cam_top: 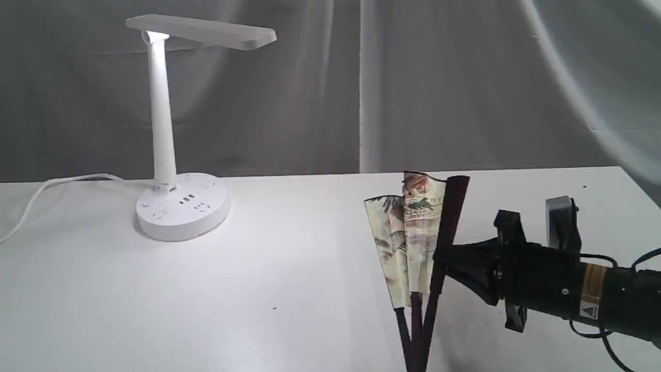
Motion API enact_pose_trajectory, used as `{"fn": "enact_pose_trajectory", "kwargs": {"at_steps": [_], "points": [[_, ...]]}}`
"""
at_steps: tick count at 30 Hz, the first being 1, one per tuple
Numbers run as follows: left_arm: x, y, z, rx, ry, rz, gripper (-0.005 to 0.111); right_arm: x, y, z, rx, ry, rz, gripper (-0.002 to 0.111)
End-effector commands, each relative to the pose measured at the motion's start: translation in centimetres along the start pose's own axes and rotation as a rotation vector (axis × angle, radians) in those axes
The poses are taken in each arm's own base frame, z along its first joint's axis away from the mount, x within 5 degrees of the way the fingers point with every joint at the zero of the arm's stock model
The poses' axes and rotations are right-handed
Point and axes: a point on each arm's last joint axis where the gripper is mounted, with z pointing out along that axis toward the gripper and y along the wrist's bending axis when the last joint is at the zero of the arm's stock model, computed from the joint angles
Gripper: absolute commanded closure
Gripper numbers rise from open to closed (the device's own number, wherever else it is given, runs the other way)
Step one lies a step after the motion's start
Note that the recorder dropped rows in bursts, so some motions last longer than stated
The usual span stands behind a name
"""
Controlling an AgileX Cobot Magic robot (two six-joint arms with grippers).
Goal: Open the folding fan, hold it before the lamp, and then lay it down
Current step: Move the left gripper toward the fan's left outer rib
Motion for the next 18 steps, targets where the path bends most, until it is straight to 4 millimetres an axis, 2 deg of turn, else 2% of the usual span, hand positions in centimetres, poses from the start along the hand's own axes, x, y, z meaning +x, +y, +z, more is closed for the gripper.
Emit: {"fn": "enact_pose_trajectory", "kwargs": {"at_steps": [1,5,11,13,18], "points": [[-0.8,0.1,-0.1,-0.016,-0.105,-0.026,0.101,-0.2,0.6,0.0,-0.023,-0.003,-0.024,0.108],[-1.9,0.4,-0.2,-0.033,-0.225,-0.118,0.101,-0.2,0.6,0.0,-0.023,-0.005,-0.023,0.108],[-2.4,0.5,-0.4,-0.040,-0.283,-0.150,0.101,-0.2,0.6,0.0,-0.023,-0.004,-0.029,0.108],[-2.6,0.6,-0.5,-0.030,-0.316,-0.257,0.101,-0.2,0.6,0.0,-0.023,-0.004,-0.029,0.108],[-4.5,1.1,-1.3,-0.056,-0.546,-0.282,0.107,-0.2,0.6,0.0,-0.023,-0.004,-0.029,0.108]]}}
